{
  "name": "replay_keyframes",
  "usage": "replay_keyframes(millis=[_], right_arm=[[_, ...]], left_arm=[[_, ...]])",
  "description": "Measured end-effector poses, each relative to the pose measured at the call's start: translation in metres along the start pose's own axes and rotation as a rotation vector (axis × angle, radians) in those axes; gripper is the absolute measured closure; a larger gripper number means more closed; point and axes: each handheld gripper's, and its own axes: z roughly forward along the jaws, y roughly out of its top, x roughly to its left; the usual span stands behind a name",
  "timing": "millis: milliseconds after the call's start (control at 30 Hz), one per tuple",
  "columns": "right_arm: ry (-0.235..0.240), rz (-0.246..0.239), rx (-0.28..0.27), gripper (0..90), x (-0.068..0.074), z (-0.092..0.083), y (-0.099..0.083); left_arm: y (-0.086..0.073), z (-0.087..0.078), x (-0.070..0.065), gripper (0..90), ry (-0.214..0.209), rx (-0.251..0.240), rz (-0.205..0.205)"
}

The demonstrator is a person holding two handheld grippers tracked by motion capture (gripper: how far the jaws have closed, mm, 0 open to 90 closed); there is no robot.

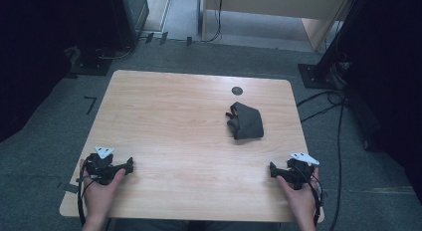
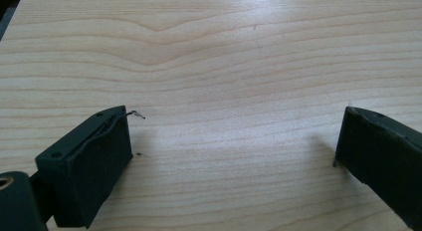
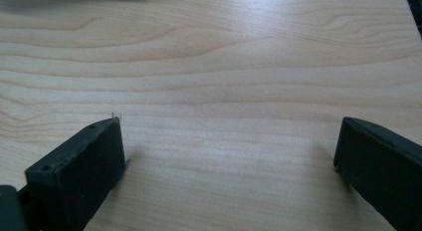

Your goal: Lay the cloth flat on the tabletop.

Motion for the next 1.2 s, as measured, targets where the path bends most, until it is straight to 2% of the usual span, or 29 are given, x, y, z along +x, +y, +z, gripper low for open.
replay_keyframes(millis=[67,133,167,200,233,267,300,400,500,533,567,633,733,800,833,867,1000,1033,1067,1100,1133,1200], right_arm=[[-0.016,0.009,0.002,5.3,0.000,-0.001,0.001],[-0.016,0.018,0.015,18.5,-0.002,-0.007,0.003],[-0.002,0.030,0.028,17.2,-0.003,-0.008,0.006],[-0.002,0.030,0.028,17.2,-0.003,-0.008,0.006],[0.027,0.047,0.016,16.8,0.000,-0.009,0.011],[0.027,0.047,0.016,16.8,0.000,-0.009,0.011],[0.017,0.018,-0.007,16.5,0.008,-0.012,0.018],[0.024,-0.012,-0.047,16.9,0.021,-0.016,0.030],[0.048,-0.019,-0.080,19.3,0.034,-0.017,0.044],[0.048,-0.019,-0.080,19.3,0.034,-0.017,0.044],[0.057,-0.020,-0.103,24.5,0.044,-0.016,0.055],[0.076,-0.016,-0.113,26.4,0.052,-0.014,0.064],[0.099,-0.059,-0.131,29.6,0.072,-0.009,0.079],[0.101,-0.080,-0.131,29.6,0.083,-0.004,0.086],[0.101,-0.080,-0.131,29.6,0.083,-0.004,0.086],[0.106,-0.098,-0.120,28.7,0.095,0.005,0.094],[0.091,-0.107,-0.100,28.0,0.111,0.023,0.105],[0.091,-0.107,-0.100,28.0,0.111,0.023,0.105],[0.076,-0.113,-0.081,31.8,0.117,0.035,0.110],[0.076,-0.113,-0.081,31.8,0.117,0.035,0.110],[0.015,-0.132,-0.053,47.0,0.120,0.045,0.109],[0.022,-0.131,-0.037,62.1,0.118,0.053,0.107]], left_arm=[[0.000,0.000,0.000,0.6,0.000,0.000,0.000],[0.000,0.000,0.000,0.6,0.000,-0.001,-0.001],[0.000,0.000,0.000,0.6,0.000,-0.001,0.000],[0.000,0.000,0.000,0.6,0.000,-0.001,0.000],[0.000,0.000,-0.001,0.6,-0.002,-0.002,0.002],[0.000,0.000,-0.001,0.6,-0.002,-0.002,0.002],[0.000,0.001,-0.001,0.6,-0.003,-0.001,0.003],[0.000,0.000,-0.001,0.6,-0.003,-0.001,0.004],[0.000,0.000,-0.001,0.7,-0.005,-0.001,0.007],[0.000,0.000,-0.001,0.7,-0.005,-0.001,0.007],[0.000,0.000,-0.001,0.7,-0.008,0.000,0.009],[0.000,0.000,-0.001,0.7,-0.012,0.000,0.015],[0.000,0.000,-0.001,0.6,-0.017,0.001,0.022],[0.000,0.000,-0.001,0.7,-0.017,0.001,0.022],[0.000,0.000,-0.001,0.6,-0.017,0.001,0.022],[0.000,0.000,-0.001,0.7,-0.017,0.002,0.024],[0.000,0.000,-0.001,0.7,-0.018,0.000,0.024],[0.000,0.000,-0.001,0.7,-0.018,0.000,0.024],[0.000,-0.001,-0.001,0.7,-0.024,0.002,0.029],[0.000,-0.001,-0.001,0.7,-0.024,0.002,0.029],[-0.001,-0.001,-0.001,0.7,-0.032,0.002,0.036],[-0.001,-0.002,-0.001,0.7,-0.037,0.006,0.043]])
